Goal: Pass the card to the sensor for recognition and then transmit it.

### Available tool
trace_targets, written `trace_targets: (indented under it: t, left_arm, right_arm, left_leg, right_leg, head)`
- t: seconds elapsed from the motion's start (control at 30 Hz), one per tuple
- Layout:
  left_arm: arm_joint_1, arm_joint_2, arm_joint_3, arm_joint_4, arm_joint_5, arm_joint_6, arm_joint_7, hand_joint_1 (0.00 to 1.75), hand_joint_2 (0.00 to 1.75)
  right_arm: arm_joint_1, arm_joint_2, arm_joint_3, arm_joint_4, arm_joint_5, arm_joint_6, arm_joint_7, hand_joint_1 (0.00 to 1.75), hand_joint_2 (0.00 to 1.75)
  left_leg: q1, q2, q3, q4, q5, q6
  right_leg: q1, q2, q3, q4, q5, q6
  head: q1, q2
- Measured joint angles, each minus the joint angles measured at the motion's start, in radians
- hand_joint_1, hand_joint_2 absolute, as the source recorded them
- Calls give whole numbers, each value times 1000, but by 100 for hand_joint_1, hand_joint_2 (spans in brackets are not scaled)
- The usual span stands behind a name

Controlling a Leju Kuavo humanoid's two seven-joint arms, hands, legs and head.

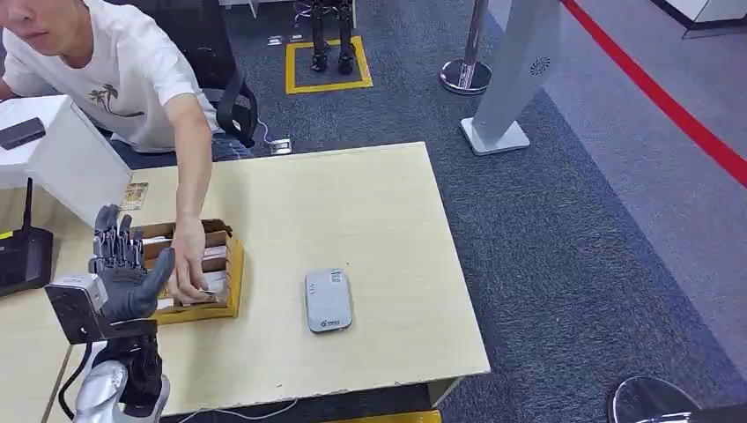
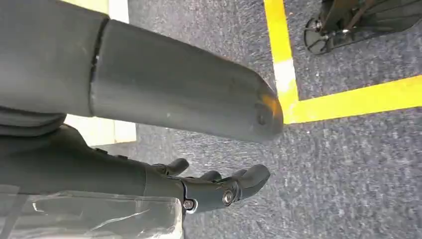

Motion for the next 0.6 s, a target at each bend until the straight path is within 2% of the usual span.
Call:
trace_targets:
  t: [0.17, 0.47, 0.6]
  left_arm:
    - [-26, 7, -16, 0, -43, 3, 27, 0, 175]
    - [-121, 40, -53, 13, -66, -4, 78, 0, 175]
    - [-133, 74, -65, 17, -76, -11, 99, 0, 175]
  right_arm:
    - [-2, 8, -39, -1, -43, -10, -94, 0, 175]
    - [-1, 60, -87, -13, -54, -9, -105, 0, 175]
    - [5, 87, -114, -16, -55, -33, -85, 0, 175]
  left_leg:
    - [0, -1, 0, 0, 0, 0]
    - [1, -1, 0, 0, 1, 0]
    - [1, 0, 0, 0, 1, 0]
  right_leg:
    - [0, -1, 0, 0, 0, 0]
    - [0, 0, 0, 1, 0, 0]
    - [1, 0, 0, 1, 0, 0]
  head:
    - [0, 0]
    - [0, 0]
    - [0, 0]
